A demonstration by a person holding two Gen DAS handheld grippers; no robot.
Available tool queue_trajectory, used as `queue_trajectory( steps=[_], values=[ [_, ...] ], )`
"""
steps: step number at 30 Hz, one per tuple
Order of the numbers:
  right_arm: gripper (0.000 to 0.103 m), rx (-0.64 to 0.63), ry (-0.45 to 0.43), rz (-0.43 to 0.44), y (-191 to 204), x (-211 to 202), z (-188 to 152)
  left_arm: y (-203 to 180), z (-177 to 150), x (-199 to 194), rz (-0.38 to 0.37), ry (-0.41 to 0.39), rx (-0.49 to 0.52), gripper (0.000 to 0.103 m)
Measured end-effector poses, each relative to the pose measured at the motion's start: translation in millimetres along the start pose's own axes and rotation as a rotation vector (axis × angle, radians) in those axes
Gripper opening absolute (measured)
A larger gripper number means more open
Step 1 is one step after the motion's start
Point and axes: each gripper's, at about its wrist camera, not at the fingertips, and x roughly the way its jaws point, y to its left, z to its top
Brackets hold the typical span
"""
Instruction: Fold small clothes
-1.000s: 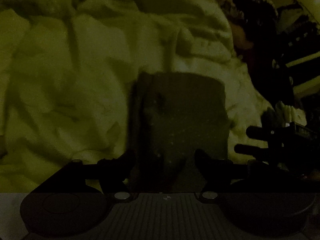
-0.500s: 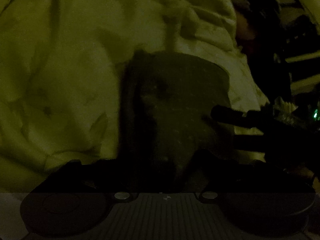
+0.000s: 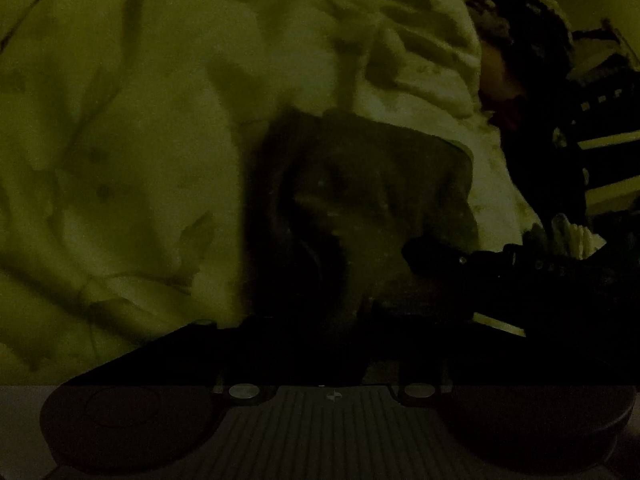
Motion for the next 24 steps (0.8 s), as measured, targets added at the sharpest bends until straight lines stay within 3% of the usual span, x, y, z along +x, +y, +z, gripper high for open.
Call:
queue_trajectory(
  steps=[6, 11, 17, 24],
  values=[
    [0.024, -0.037, -0.071, -0.024, 25, -43, -18, -26, -21, -27, -0.025, -0.033, 0.005, 0.092],
    [0.024, -0.053, -0.060, -0.033, 27, -83, -37, -53, -49, -41, -0.039, -0.012, 0.017, 0.092],
    [0.024, -0.054, -0.050, -0.098, 15, -134, -56, -109, -75, -39, -0.026, 0.051, 0.127, 0.092],
    [0.024, -0.087, -0.156, -0.138, 4, -217, -50, -191, -75, -33, -0.078, 0.032, 0.211, 0.093]
  ],
)
